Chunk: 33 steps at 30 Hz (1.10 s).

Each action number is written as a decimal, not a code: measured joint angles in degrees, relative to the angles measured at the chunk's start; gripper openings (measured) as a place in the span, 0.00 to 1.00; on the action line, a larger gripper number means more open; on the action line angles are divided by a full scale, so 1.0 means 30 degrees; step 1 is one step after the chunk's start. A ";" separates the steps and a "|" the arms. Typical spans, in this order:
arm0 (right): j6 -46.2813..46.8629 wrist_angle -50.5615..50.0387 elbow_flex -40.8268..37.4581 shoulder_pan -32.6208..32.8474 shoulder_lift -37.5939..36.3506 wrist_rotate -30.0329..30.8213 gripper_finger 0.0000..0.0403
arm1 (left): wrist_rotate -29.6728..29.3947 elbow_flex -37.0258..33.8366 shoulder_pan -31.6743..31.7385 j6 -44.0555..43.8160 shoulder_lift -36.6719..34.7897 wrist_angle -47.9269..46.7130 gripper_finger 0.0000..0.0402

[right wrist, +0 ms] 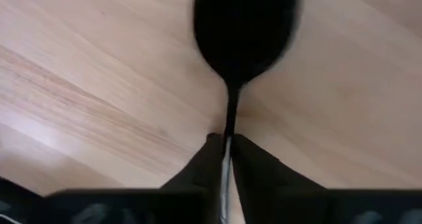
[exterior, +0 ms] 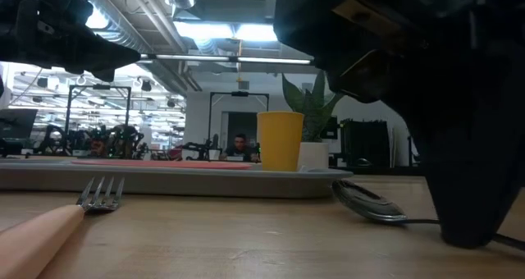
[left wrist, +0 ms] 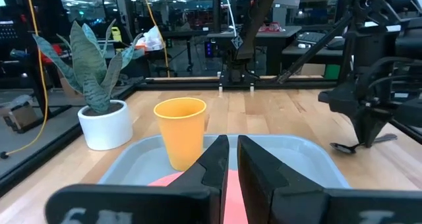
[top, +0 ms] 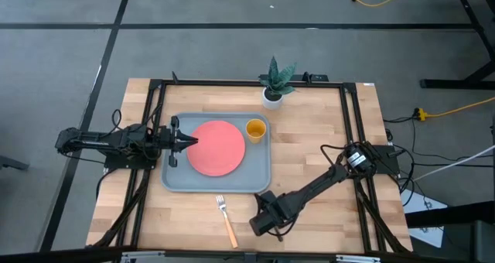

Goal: Pick and place plate/cup/fork/spoon on tray
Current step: Put the black spoon on the gray tray

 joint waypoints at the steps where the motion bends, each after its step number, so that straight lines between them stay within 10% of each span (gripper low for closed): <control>1: -0.0041 -0.0037 0.0000 -0.0025 0.0000 -0.0040 0.06 | 0.0000 0.0000 0.0007 0.0000 0.0000 0.0000 0.07; 23: -0.2641 -0.4396 0.4258 -0.0972 -0.0058 0.2842 0.00 | 0.0007 -0.0003 0.0005 -0.0561 0.0006 -0.0073 0.07; 33: -0.3563 -0.5804 0.5141 -0.4695 -0.0095 0.3299 0.00 | 0.0012 -0.0003 0.0000 -0.1741 0.0006 -0.0124 0.07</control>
